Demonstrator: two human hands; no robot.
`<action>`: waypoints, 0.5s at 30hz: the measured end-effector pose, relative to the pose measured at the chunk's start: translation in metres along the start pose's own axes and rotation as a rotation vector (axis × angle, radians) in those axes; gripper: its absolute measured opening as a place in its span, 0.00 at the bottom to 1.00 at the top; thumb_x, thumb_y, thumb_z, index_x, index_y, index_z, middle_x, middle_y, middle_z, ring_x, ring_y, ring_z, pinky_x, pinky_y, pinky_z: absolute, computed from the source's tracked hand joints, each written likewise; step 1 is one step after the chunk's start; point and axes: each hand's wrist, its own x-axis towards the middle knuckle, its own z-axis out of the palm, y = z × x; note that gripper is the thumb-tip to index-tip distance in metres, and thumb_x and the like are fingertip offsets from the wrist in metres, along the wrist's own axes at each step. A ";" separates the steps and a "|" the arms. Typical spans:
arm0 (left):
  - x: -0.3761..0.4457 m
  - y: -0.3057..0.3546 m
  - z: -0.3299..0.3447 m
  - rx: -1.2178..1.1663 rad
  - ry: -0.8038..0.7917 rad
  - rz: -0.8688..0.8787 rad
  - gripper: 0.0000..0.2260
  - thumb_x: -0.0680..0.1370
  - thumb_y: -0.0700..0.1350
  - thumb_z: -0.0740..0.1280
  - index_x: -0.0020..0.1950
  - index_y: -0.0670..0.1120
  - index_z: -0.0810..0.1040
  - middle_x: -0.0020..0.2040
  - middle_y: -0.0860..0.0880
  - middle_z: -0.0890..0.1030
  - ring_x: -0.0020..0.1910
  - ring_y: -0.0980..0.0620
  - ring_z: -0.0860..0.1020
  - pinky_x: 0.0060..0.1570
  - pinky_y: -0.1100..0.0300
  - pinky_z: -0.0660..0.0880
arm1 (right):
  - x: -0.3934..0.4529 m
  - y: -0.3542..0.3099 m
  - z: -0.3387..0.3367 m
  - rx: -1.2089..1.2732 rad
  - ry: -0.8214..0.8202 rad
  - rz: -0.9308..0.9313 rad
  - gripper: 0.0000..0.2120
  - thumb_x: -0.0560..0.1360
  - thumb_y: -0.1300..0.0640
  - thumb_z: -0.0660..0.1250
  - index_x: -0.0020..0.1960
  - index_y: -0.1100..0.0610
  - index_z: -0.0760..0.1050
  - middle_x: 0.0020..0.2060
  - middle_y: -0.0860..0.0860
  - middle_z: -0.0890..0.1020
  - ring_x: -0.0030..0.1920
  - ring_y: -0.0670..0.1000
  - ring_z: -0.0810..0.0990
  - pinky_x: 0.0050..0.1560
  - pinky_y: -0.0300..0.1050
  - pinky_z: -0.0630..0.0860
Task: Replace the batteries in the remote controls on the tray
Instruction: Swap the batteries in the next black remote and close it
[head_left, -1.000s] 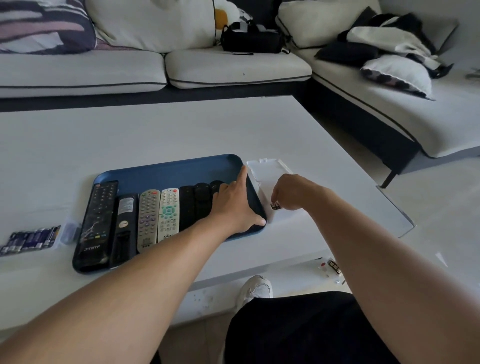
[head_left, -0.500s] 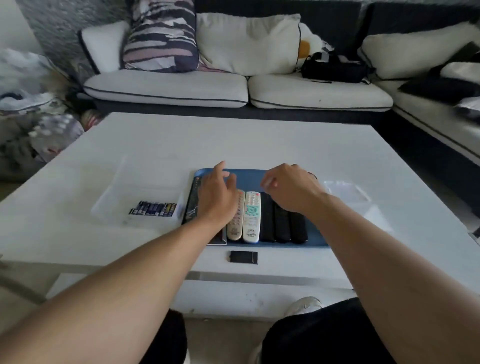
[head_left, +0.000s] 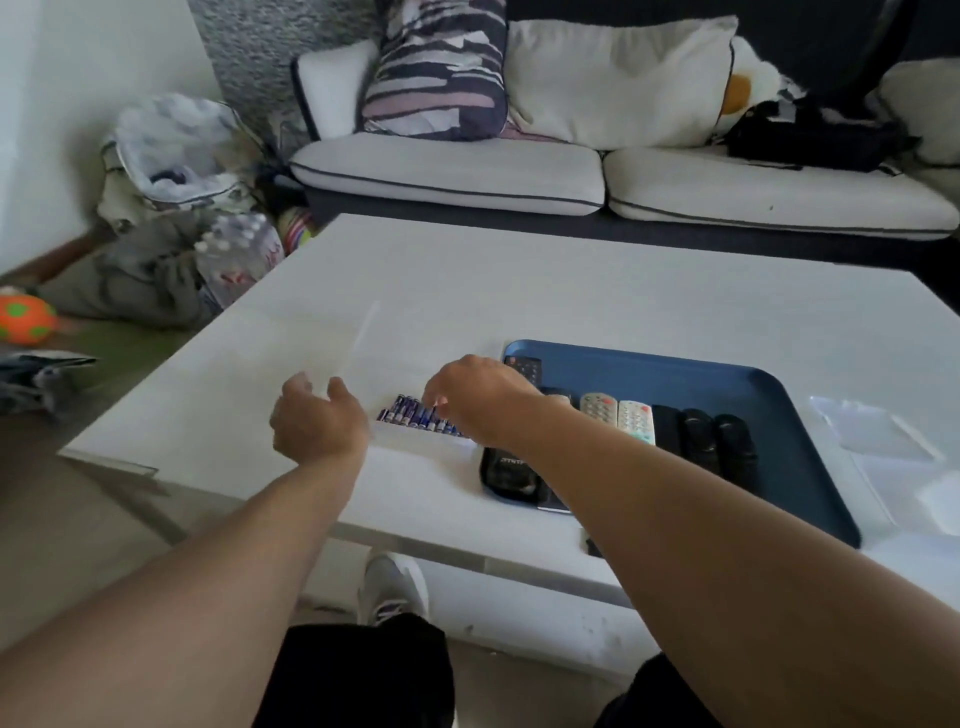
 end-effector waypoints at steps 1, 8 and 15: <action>0.004 -0.003 0.001 0.016 -0.034 -0.055 0.17 0.82 0.48 0.61 0.68 0.43 0.76 0.65 0.40 0.79 0.67 0.38 0.74 0.66 0.46 0.68 | 0.007 -0.004 0.003 -0.024 -0.004 -0.012 0.13 0.78 0.61 0.66 0.59 0.47 0.80 0.56 0.50 0.81 0.53 0.54 0.81 0.51 0.45 0.78; 0.011 -0.015 0.008 -0.099 -0.079 -0.012 0.14 0.83 0.43 0.59 0.61 0.44 0.83 0.59 0.40 0.83 0.60 0.37 0.78 0.61 0.50 0.71 | 0.046 -0.025 0.018 -0.021 -0.057 0.008 0.17 0.80 0.60 0.64 0.66 0.49 0.77 0.61 0.54 0.79 0.61 0.58 0.79 0.56 0.47 0.76; 0.010 -0.019 0.010 -0.162 -0.086 0.003 0.13 0.83 0.44 0.58 0.58 0.43 0.82 0.56 0.42 0.84 0.57 0.40 0.80 0.59 0.51 0.73 | 0.063 -0.036 0.014 -0.059 -0.090 0.008 0.15 0.81 0.61 0.61 0.66 0.53 0.78 0.61 0.56 0.79 0.61 0.59 0.78 0.55 0.47 0.74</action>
